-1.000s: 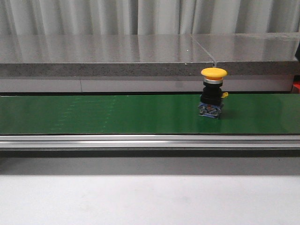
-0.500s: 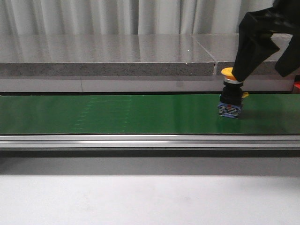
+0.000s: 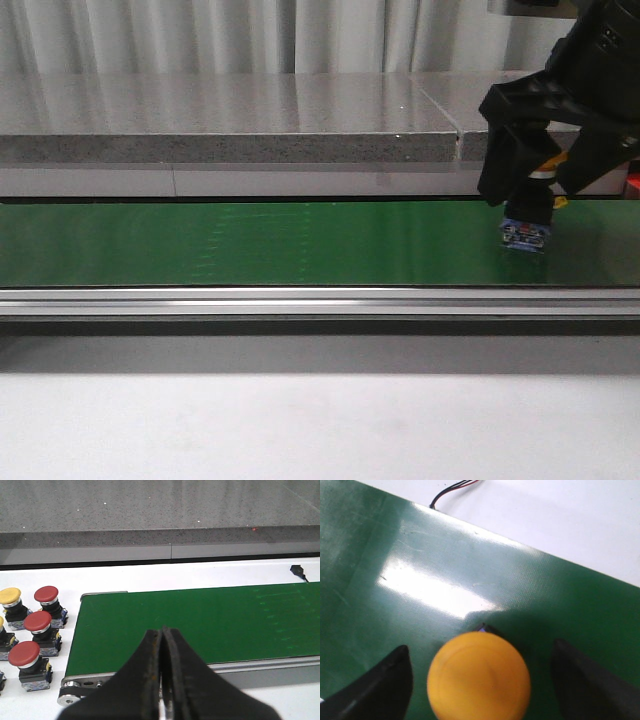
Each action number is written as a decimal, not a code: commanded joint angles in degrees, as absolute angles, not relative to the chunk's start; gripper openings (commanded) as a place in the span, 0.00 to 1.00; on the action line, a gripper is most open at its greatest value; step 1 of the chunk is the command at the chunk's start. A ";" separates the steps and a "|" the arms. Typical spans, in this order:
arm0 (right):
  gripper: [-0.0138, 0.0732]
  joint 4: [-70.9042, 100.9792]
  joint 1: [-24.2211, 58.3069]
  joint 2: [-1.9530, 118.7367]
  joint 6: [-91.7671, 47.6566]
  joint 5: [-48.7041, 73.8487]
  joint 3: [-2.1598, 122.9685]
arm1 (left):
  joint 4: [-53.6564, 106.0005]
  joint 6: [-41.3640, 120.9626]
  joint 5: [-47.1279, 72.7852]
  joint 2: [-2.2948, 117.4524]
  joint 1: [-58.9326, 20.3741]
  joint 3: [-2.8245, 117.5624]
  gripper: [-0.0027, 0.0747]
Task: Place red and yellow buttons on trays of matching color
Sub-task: 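Descend the right gripper onto the yellow button on the belt and grasp, then carry the yellow button into the yellow tray and open the right gripper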
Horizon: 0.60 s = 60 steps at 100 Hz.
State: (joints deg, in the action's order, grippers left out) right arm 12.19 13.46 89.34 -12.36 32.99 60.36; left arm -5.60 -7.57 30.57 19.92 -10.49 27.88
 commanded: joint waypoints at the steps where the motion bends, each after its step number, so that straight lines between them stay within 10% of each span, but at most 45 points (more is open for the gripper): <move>1: 0.59 12.74 13.48 87.55 -12.96 30.75 61.70 | -5.63 -8.12 26.12 20.31 -11.00 29.36 0.01; 13: 0.41 12.74 13.27 87.55 -12.63 32.67 61.98 | -5.63 -8.12 26.12 20.31 -11.00 29.36 0.01; 60: 0.41 12.68 -0.90 79.57 -9.48 43.52 67.60 | -5.63 -8.12 26.12 20.31 -11.00 29.36 0.01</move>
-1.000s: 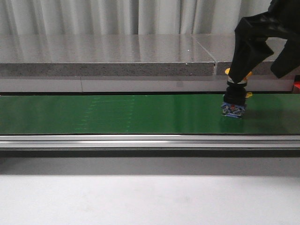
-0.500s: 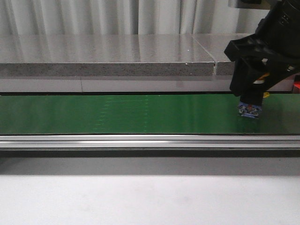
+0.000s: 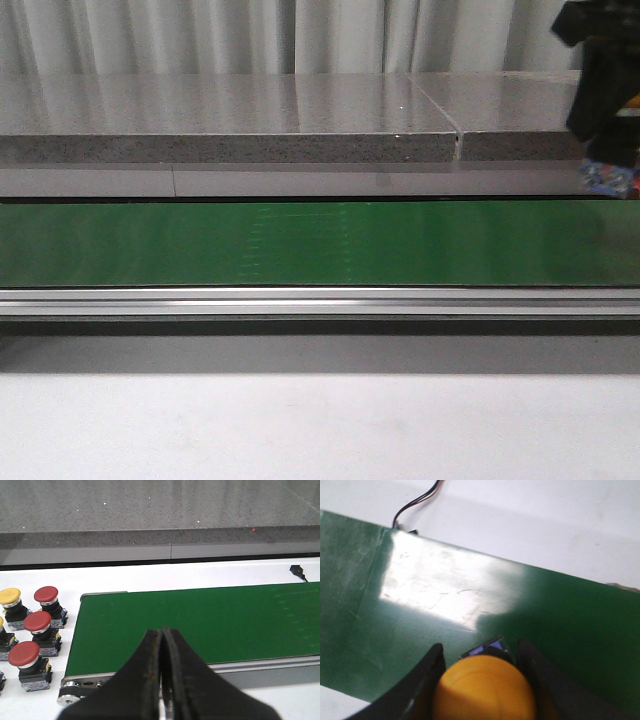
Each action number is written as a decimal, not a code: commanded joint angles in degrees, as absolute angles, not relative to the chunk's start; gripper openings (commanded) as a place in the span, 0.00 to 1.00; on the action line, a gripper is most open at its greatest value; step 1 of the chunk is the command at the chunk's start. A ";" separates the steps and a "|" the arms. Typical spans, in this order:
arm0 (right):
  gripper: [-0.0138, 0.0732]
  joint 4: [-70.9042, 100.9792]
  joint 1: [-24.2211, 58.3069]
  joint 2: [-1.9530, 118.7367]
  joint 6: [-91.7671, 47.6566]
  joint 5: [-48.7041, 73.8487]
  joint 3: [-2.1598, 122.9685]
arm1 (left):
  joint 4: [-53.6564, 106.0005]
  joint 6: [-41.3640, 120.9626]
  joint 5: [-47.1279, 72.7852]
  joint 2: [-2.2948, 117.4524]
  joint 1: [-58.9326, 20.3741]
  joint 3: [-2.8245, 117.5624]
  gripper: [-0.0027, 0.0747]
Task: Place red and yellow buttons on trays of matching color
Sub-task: 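Carry the yellow button into the yellow tray and open the right gripper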
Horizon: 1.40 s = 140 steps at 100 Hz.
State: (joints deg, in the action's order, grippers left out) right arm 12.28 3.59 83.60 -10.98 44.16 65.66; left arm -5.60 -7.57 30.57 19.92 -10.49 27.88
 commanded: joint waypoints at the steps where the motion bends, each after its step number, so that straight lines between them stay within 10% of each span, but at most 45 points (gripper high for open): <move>1: 0.41 12.65 -1.78 79.33 -9.20 43.68 67.60 | -5.63 -8.12 26.12 20.31 -11.00 29.36 0.01; 59: 0.41 12.37 -33.23 79.06 -4.29 33.25 57.63 | -5.63 -8.12 26.12 20.31 -11.00 29.36 0.01; 140: 0.42 13.49 -34.02 93.97 -4.29 24.53 55.16 | -5.63 -8.12 26.12 20.31 -11.00 29.36 0.01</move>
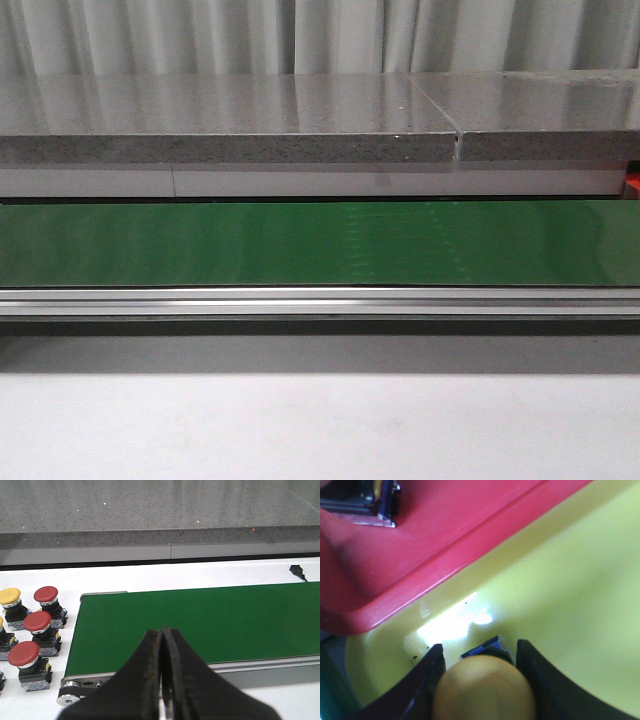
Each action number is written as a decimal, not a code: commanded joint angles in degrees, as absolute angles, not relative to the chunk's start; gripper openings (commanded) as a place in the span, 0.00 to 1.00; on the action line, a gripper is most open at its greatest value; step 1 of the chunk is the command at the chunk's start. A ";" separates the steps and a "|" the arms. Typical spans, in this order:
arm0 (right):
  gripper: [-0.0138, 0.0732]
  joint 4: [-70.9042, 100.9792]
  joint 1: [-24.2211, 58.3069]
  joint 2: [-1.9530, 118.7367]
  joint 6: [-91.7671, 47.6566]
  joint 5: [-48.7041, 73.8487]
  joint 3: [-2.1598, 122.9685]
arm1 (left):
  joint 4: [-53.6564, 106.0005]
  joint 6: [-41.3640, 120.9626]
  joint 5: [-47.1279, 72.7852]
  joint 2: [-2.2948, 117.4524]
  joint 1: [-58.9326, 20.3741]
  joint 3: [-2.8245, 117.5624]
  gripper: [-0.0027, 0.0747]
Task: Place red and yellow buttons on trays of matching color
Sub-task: 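Carry the yellow button into the yellow tray and open the right gripper, then return the right gripper above the belt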
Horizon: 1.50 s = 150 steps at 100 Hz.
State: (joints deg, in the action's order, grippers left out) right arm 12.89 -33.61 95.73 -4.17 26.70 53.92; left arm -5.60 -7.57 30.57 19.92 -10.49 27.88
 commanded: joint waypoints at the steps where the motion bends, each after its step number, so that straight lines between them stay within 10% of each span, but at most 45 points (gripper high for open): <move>1: 0.43 13.49 -34.02 93.97 -4.29 24.60 55.16 | -5.63 -8.12 26.12 20.31 -11.00 29.36 0.01; 32: 0.93 13.60 -34.02 93.84 -4.29 24.72 55.39 | -5.63 -8.12 26.12 20.31 -11.00 29.36 0.01; 73: 0.92 14.00 -31.04 79.35 -4.29 21.67 55.41 | -5.63 -8.12 26.12 20.31 -11.00 29.36 0.01; 150: 0.89 14.00 3.30 49.37 -13.62 20.42 44.25 | -5.63 -8.12 26.12 20.31 -11.00 29.36 0.01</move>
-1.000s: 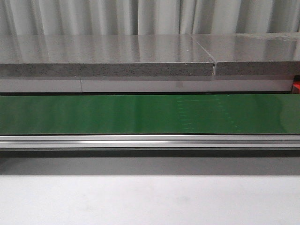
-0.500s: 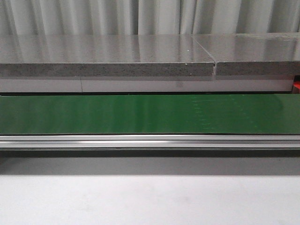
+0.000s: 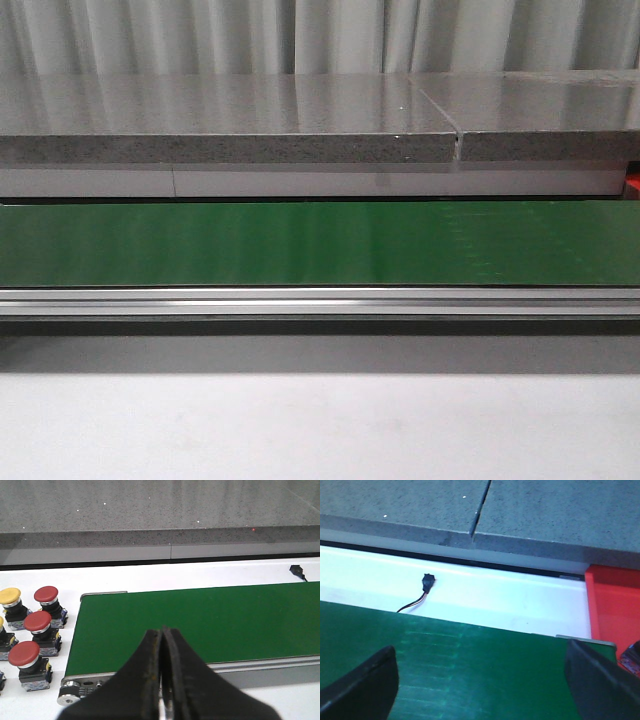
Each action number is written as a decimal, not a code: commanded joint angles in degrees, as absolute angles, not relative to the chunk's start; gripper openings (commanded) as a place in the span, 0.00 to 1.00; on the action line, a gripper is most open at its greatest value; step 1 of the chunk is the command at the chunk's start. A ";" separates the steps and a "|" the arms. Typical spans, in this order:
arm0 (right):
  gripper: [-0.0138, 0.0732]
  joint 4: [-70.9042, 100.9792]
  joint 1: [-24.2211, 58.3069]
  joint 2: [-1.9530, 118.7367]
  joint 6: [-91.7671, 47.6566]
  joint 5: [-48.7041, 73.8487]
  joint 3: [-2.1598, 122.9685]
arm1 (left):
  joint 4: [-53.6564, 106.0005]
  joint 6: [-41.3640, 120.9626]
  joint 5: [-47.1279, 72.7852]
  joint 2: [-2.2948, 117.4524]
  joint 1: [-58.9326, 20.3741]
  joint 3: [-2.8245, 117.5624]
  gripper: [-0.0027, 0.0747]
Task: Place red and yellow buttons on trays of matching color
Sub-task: 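Return the right gripper above the belt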
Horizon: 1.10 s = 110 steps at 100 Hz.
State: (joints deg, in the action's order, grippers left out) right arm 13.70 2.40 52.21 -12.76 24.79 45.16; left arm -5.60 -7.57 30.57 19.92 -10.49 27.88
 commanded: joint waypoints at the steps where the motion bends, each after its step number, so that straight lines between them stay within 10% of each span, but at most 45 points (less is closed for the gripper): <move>1: 0.88 14.00 3.30 49.04 -13.62 20.42 44.03 | -5.63 -8.12 26.12 20.31 -11.00 29.36 0.01; 15: 0.73 14.00 3.30 46.40 -13.57 20.42 39.87 | -5.63 -8.12 26.12 20.31 -11.00 29.36 0.01; 46: 0.08 14.12 3.30 43.92 -13.57 20.34 37.93 | -5.63 -8.12 26.12 20.31 -11.00 29.36 0.01; 110: 0.08 14.17 3.30 43.92 -13.57 20.34 37.93 | -5.63 -8.12 26.26 20.31 -11.00 29.36 0.02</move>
State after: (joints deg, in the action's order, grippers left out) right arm 13.70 3.15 44.46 -13.00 24.58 36.36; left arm -5.60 -7.57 30.57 19.92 -10.49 27.88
